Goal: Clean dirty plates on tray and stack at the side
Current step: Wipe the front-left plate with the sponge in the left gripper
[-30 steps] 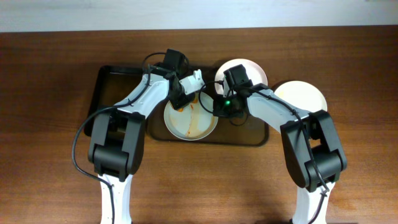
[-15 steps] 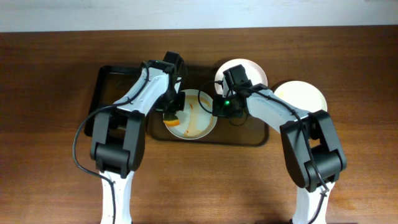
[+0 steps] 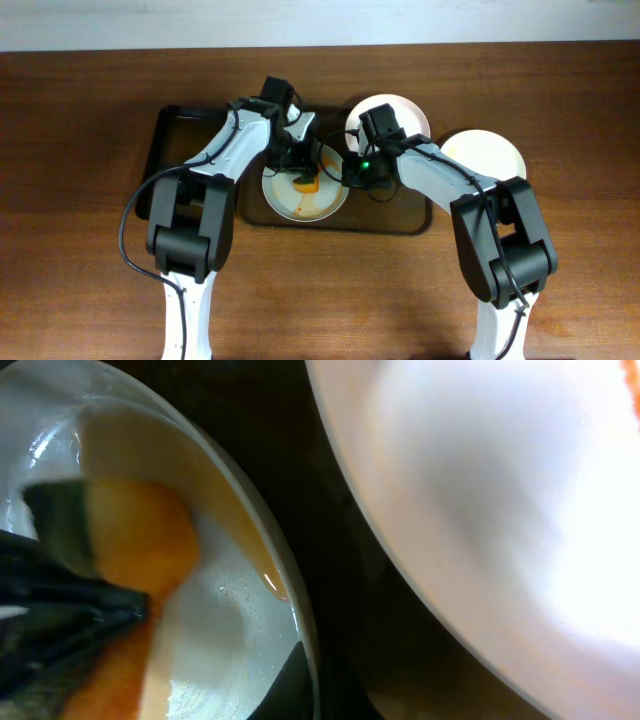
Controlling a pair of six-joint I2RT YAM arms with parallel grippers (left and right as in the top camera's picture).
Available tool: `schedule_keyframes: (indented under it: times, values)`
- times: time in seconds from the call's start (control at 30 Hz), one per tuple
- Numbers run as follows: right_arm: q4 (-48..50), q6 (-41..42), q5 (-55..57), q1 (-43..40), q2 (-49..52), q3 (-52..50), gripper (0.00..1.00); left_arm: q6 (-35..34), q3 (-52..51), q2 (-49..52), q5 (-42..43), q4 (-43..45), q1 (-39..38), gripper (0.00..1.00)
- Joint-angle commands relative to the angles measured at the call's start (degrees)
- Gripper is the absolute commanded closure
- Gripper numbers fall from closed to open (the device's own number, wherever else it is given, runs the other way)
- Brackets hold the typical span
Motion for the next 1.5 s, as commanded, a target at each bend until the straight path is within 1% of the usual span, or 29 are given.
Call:
schedule_keyframes:
  times: [0.0, 0.13, 0.23, 0.33, 0.43, 0.47, 0.53, 0.57, 0.6, 0.67, 0.73, 0.77, 0.8, 0.83, 0.87, 0.9, 0.93, 0.97, 1.0, 1.1, 1.13, 1.2, 1.27, 1.37, 1.4, 1.47]
  values:
    - [0.20, 0.61, -3.34, -1.03, 1.18, 0.09, 0.96, -1.25, -2.34, -0.33, -1.44, 1.20, 0.74, 1.00]
    - [0.96, -0.63, -14.05, -4.22, 1.22, -2.08, 0.96, -1.25, -2.34, -0.33, -2.40, 1.44, 0.83, 1.00]
    - [1.95, -1.42, -15.30, -4.26, 1.22, -3.37, 0.96, -0.98, -2.34, -0.33, -1.38, 0.85, 0.15, 1.00]
    - [2.51, -1.38, -15.52, -4.26, 1.25, -3.43, 0.96, 4.46, -2.32, -0.35, 10.23, 0.31, -1.55, 1.00]
    - [2.51, -1.46, -15.50, -4.26, 1.25, -3.43, 0.96, 4.59, -2.32, -0.35, 13.64, -0.09, -1.92, 1.00]
    - [2.49, -1.55, -15.47, -4.24, 1.22, -3.43, 0.96, 4.59, -2.32, -0.35, 13.55, -0.11, -1.81, 1.00]
    - [2.49, -1.55, -15.47, -4.26, 1.22, -3.43, 0.96, 3.19, -2.32, -0.35, 3.10, -0.13, -1.79, 1.00]
    - [2.49, -1.55, -15.45, -4.24, 1.22, -3.43, 0.96, 0.52, -2.32, -0.35, 0.11, 0.90, -1.11, 1.00]
    - [2.47, -1.55, -15.45, -4.24, 1.22, -3.43, 0.96, -0.39, -2.32, -0.35, -1.73, 1.70, -0.28, 1.00]
    - [2.45, -1.55, -15.08, -4.24, 1.25, -3.43, 0.96, -0.42, -2.32, -0.35, -14.78, 2.67, 1.36, 1.00]
    - [2.51, -1.53, -15.08, -4.24, 1.22, -3.43, 0.96, -0.44, -2.32, -0.35, -30.32, 4.33, 1.70, 1.00]
    - [2.47, -1.53, -15.08, -4.24, 1.22, -3.43, 0.96, -1.55, -1.62, -0.39, -31.52, 3.91, 1.46, 1.00]
    - [2.45, -1.53, -15.08, -4.26, 1.22, -3.43, 0.96, -3.21, 0.20, -0.63, -30.75, 1.38, 1.25, 1.00]
    - [2.45, -1.55, -15.08, -4.26, 1.22, -3.43, 0.96, -3.15, 2.64, -1.22, -28.59, -3.32, 1.09, 1.00]
    - [2.45, -1.55, -15.08, -4.24, 1.22, -3.43, 0.96, -0.79, 5.57, -2.40, -25.22, -9.07, 1.09, 1.00]
    - [2.47, -1.55, -15.06, -4.26, 1.25, -3.43, 0.96, 4.22, 6.56, -3.45, -18.43, -12.04, 1.09, 1.00]
    - [2.47, -1.55, -15.06, -4.26, 1.22, -3.43, 0.96, 12.63, 6.54, -4.02, -8.24, -14.25, 1.09, 1.00]
    - [2.45, -1.55, -15.06, -4.24, 1.25, -3.43, 0.96, 15.10, 6.27, -3.96, -6.93, -15.63, 1.09, 1.00]
    - [2.45, -1.55, -15.06, -4.24, 1.22, -3.43, 0.96, 15.80, 5.07, -3.85, -7.91, -15.58, 1.09, 1.00]
    - [2.27, -1.55, -15.06, -4.24, 1.22, -3.43, 0.96, 18.25, 0.31, -3.78, -7.41, -14.32, 1.03, 1.00]
    - [2.27, -1.55, -15.06, -4.26, 1.22, -3.43, 0.96, 21.40, -2.40, -3.78, -3.32, -14.29, 0.76, 1.00]
    - [2.27, -1.55, -15.06, -4.24, 1.22, -3.43, 0.96, 25.07, -4.83, -3.78, 1.36, -14.10, 0.66, 1.00]
    - [2.27, -1.55, -15.06, -4.24, 1.22, -3.43, 0.96, 33.88, -6.93, -3.78, 8.24, -15.41, 0.66, 1.00]
    - [2.25, -1.55, -15.06, -4.24, 1.25, -3.43, 0.96, 37.88, -7.04, -3.78, 8.87, -16.33, 0.66, 1.00]
    - [2.27, -1.55, -15.06, -4.24, 1.22, -3.43, 0.96, 41.97, -7.04, -3.78, 10.14, -17.29, 0.66, 1.00]
    - [2.27, -1.55, -15.06, -4.24, 1.25, -3.43, 0.96, 45.27, -7.04, -3.78, 10.14, -17.33, 0.68, 1.00]
